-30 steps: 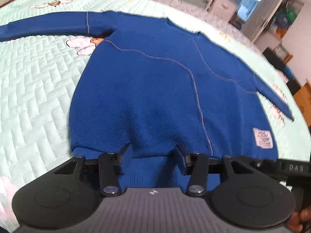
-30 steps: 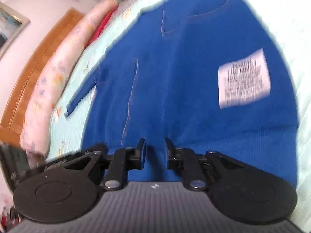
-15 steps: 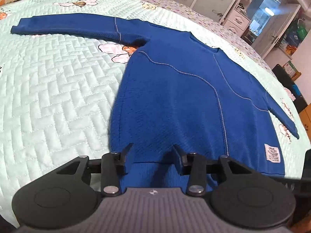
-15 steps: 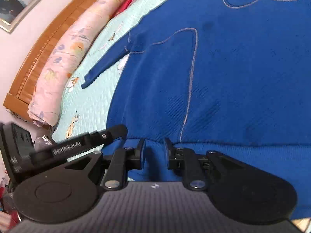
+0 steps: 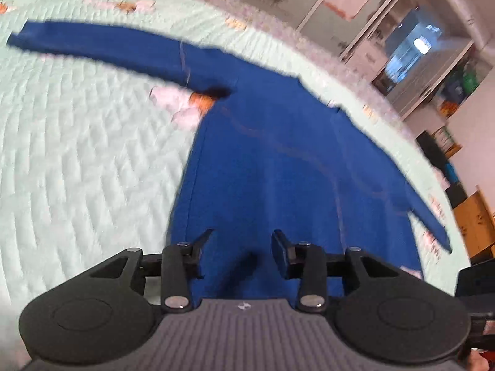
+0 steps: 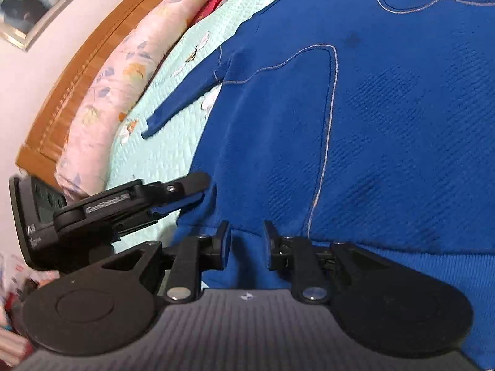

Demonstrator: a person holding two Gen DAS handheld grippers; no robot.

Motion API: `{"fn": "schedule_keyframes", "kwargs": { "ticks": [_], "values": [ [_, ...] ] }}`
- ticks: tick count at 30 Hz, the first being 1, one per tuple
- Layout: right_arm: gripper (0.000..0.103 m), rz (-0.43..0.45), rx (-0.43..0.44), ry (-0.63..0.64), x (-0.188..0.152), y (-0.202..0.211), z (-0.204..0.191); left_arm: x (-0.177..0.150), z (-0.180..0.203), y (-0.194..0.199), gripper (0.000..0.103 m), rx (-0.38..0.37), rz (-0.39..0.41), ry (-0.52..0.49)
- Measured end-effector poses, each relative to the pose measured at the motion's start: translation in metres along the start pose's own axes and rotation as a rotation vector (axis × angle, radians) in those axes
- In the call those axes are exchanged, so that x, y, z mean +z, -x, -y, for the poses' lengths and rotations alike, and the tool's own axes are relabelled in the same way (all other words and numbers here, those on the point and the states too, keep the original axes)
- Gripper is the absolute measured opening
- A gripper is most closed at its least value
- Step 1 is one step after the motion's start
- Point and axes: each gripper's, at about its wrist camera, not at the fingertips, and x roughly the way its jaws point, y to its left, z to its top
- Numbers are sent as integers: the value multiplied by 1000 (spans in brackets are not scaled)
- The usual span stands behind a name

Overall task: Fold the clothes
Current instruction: 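Grasp the blue sleeve cuff with the left gripper and lift it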

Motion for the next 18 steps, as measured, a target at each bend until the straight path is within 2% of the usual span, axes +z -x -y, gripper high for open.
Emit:
{"fn": "schedule_keyframes", "kwargs": {
  "ticks": [2,5,10,15,18],
  "values": [
    [24,33,-5,14,10,-2,-5,12,-7,0,43,5,52,30],
    [24,78,-35,92,27,-8,-18,32,-29,-2,43,67,93,115],
    [24,150,-5,153,48,-33,-43,70,-96,2,45,211,227,311],
    [24,156,5,161,49,-67,-42,109,-164,7,52,354,368,510],
    [24,162,20,157,45,-74,-34,129,-201,7,54,391,422,612]
  ]
}}
